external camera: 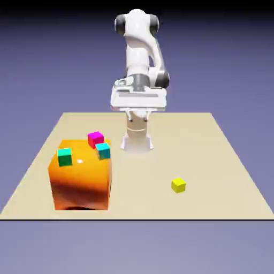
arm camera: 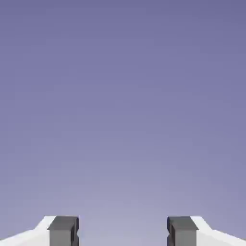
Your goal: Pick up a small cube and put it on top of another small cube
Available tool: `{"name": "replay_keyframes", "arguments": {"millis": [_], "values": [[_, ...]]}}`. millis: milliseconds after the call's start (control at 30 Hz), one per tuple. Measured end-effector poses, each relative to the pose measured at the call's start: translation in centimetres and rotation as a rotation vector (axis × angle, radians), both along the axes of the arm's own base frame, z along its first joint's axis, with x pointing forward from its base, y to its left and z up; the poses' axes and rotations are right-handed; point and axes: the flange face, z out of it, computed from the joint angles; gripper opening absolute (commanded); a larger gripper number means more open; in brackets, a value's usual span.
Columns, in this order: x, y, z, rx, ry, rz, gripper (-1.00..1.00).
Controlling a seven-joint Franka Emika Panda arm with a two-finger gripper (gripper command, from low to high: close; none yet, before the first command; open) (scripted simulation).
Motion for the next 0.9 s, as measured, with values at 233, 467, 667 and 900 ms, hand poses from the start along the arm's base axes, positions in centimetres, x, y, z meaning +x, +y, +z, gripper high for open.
{"name": "replay_keyframes", "arguments": {"millis": [233, 467, 667, 900], "values": [[2.9, 0.5, -9.2, 0.226, 0.360, -0.260, 0.00], [3.4, 2.6, -18.8, 0.467, 0.733, -0.533, 0.00], [2.3, 6.0, -25.9, 0.683, 1.076, -0.765, 0.00], [0.8, 10.1, -31.5, 0.826, 1.310, -0.902, 0.00]]}}
